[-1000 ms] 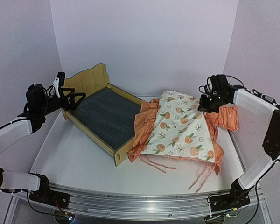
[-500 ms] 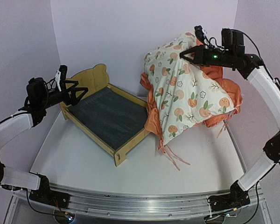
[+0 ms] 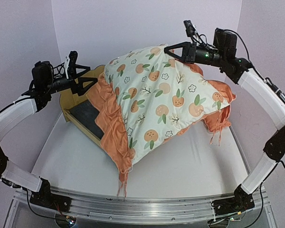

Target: Set up the pet bed

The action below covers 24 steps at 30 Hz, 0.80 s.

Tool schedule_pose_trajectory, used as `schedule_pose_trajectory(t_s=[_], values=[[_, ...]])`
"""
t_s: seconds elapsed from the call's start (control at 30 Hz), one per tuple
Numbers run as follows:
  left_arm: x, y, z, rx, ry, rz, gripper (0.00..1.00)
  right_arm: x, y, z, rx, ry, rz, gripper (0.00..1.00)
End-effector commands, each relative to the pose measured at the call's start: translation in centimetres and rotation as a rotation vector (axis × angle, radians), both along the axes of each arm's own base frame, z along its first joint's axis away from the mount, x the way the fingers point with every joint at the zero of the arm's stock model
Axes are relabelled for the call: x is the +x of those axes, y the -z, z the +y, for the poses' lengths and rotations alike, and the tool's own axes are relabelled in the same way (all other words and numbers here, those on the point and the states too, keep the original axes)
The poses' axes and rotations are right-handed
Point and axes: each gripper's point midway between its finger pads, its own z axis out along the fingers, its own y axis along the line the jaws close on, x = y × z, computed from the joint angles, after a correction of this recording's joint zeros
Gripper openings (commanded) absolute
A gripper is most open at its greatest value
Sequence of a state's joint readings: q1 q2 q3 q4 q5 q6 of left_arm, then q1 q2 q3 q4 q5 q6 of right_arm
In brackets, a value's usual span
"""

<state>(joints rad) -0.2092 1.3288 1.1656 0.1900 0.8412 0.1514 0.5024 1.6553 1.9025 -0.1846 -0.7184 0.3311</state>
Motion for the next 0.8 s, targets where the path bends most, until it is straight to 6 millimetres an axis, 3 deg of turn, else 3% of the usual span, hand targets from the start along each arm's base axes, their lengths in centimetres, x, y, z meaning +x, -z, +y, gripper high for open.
schedule_pose_trajectory(t_s=[0.0,0.27,0.4,0.47,0.53,0.67,0.73,0.77], values=[[1.1,1.6,-1.0,0.052,0.068,0.084,1.00,-1.6,-0.4,2.5,0.049,-0.138,-0.038,0.00],[3.9,7.7,-2.0,0.118,0.066,0.302,1.00,-1.8,3.4,5.4,0.011,-0.239,0.048,0.00],[3.5,9.8,-3.1,0.145,0.152,0.328,0.97,-1.5,4.8,5.9,0.000,-0.255,0.087,0.00],[3.1,10.9,-3.7,0.178,0.177,0.311,0.89,-1.4,5.2,6.0,-0.005,-0.253,0.090,0.00],[2.9,11.5,-3.9,0.184,0.195,0.316,0.75,-1.1,5.6,6.1,-0.009,-0.244,0.094,0.00],[2.7,11.2,-4.0,0.176,0.201,0.321,0.26,-0.5,6.3,6.1,-0.018,-0.209,0.097,0.00],[3.1,10.9,-3.8,0.175,0.171,0.319,0.06,-0.2,6.3,6.0,-0.020,-0.196,0.090,0.00],[3.4,10.6,-3.6,0.174,0.146,0.316,0.00,-0.1,6.3,6.0,-0.021,-0.189,0.086,0.00]])
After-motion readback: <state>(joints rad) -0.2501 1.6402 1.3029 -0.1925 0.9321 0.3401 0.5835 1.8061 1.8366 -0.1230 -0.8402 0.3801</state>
